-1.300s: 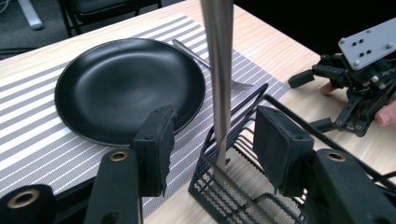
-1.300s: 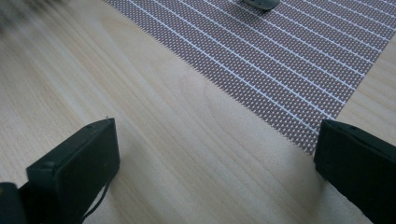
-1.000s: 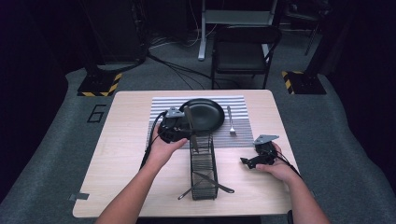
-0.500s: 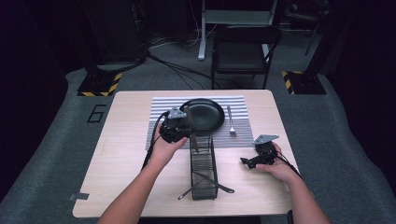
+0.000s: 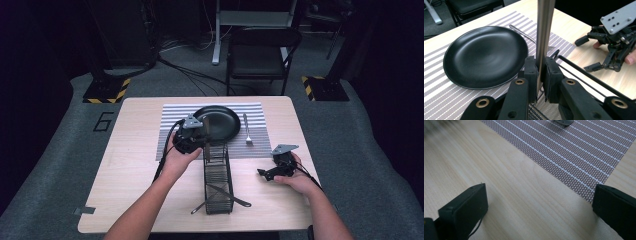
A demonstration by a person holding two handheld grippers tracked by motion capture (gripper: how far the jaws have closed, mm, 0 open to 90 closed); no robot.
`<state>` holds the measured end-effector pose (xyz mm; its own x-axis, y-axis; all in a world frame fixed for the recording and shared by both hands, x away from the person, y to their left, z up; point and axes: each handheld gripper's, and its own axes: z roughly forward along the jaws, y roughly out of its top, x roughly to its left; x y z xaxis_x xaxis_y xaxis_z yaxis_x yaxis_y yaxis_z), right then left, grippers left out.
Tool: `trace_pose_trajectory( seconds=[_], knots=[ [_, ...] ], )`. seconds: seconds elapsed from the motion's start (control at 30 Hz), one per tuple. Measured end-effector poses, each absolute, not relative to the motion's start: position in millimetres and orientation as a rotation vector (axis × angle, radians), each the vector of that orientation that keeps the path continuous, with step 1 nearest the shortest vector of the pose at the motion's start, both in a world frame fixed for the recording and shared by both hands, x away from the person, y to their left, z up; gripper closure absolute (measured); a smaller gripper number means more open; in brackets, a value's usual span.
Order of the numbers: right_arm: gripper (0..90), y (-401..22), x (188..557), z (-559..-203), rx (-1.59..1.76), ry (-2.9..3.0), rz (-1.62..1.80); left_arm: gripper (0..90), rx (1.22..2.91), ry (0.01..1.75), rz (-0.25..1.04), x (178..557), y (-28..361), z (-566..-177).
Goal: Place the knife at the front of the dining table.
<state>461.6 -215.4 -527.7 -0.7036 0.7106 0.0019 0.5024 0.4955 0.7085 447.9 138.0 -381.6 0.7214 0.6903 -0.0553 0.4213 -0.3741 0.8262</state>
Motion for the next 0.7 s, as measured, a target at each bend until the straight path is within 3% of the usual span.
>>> trace_pose_trajectory(
  seconds=[0.7],
  knots=[
    [0.0,-215.4,461.7,-527.7,1.023,2.453,1.020,82.5,1.997,0.814,0.398,441.1,139.6,-327.0]
  ],
)
